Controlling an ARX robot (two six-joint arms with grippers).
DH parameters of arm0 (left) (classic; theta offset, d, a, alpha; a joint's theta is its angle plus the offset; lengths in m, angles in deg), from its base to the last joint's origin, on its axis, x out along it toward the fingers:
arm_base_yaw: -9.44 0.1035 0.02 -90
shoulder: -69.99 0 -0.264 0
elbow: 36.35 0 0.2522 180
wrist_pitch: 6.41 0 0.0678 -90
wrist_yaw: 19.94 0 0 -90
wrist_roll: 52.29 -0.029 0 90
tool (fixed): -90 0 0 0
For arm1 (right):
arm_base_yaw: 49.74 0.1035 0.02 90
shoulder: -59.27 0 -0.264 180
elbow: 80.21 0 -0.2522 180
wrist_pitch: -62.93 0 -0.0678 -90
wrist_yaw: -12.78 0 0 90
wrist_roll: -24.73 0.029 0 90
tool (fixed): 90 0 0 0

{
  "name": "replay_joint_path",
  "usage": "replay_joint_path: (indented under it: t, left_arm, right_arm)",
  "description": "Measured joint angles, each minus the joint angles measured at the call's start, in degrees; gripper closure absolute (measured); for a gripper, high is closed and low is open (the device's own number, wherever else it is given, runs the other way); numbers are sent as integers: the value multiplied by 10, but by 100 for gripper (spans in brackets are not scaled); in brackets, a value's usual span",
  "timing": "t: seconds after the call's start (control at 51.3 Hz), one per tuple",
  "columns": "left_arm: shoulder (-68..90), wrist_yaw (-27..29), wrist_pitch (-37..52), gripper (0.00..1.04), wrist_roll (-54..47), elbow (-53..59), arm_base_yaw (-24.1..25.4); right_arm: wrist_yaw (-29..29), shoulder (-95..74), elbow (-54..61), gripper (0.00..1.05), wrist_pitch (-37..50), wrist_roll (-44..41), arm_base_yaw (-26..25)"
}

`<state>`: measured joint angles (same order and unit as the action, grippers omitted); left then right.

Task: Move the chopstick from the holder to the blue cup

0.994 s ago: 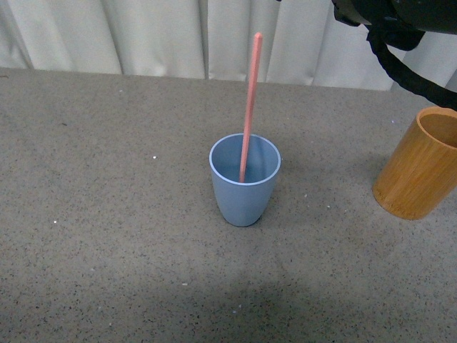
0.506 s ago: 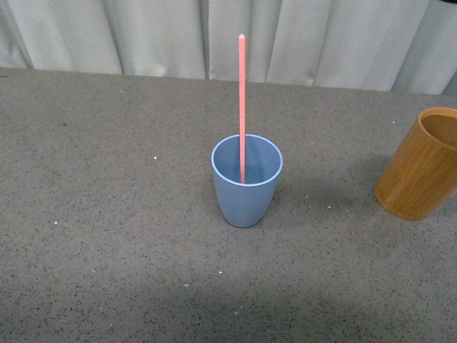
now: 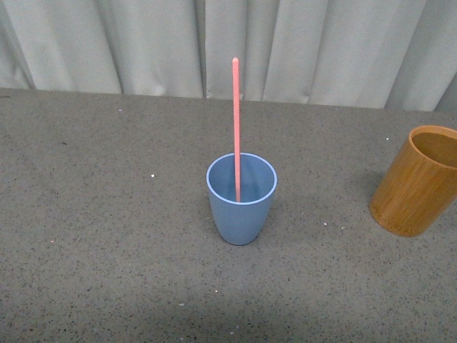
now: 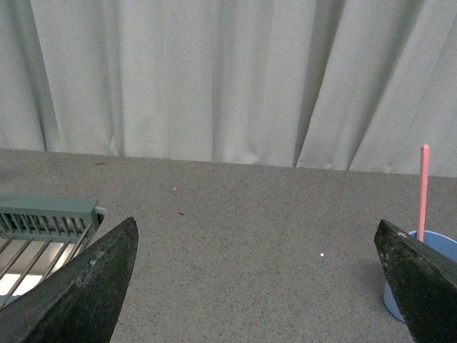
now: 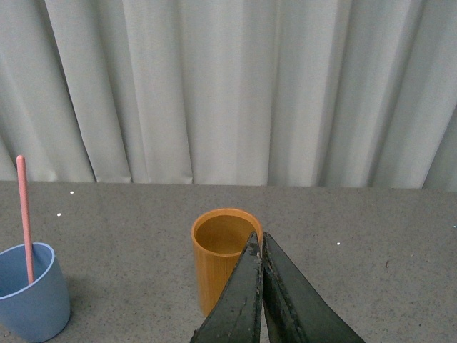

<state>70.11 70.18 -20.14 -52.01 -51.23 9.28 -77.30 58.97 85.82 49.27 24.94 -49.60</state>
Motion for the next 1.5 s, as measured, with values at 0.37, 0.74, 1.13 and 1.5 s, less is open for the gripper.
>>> replay_joint_path:
  t: [0.37,0.74,1.13,1.5]
  left_arm:
    - [0,0,0,7,0,0,0]
    - [0,0,0,7,0,0,0]
    - [0,0,0,7,0,0,0]
    - [0,0,0,7,0,0,0]
  right_arm:
    - [0,0,0,97,0,-1,0]
    - [0,0,0,36,0,-1,0]
    - [0,0,0,10,0,0,0]
    - [0,0,0,10,0,0,0]
